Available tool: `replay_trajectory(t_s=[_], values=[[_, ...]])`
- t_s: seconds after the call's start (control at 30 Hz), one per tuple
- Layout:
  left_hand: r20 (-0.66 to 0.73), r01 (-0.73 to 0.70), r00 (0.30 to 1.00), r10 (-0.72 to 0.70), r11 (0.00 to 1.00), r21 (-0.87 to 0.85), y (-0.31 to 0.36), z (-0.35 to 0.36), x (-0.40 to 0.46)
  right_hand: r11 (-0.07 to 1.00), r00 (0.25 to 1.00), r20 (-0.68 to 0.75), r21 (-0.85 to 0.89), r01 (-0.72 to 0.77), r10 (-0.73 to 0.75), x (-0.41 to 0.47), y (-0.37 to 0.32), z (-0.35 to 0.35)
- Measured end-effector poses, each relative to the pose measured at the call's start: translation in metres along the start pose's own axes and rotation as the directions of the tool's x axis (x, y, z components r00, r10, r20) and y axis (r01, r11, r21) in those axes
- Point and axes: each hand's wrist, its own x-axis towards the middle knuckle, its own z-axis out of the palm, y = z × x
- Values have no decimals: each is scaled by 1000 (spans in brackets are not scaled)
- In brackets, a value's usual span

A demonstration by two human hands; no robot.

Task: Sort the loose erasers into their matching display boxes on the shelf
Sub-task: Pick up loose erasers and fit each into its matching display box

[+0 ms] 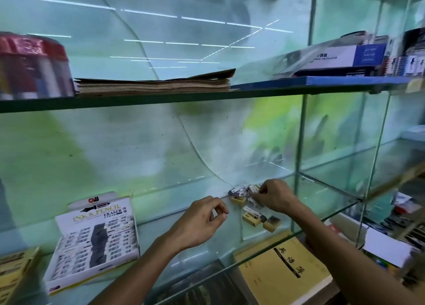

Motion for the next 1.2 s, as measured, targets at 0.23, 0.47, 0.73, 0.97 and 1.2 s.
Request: replay_trajectory(t_s=[0.23,0.47,0.73,0.97,1.2], values=[[-48,47,998,-49,998,-32,3,1,1,999,995,-97,49,-2,6,6,7,-2],[-209,134,958,-196,952,-276,9,-15,-5,833,966,-154,489,258,-209,-17,-18,-13],[-307,112,914,-266,891,-439,16,-37,-20,681,896,-87,619,391,-436,-43,-66,-4],[-343,103,888,-306,860,-500,7,-61,-51,547,890,-53,772,324,-452,-62,-101,4],[-258,42,851,-458,548,-835,-6,-86,-83,426,858,-70,845,323,-509,-81,-139,19]])
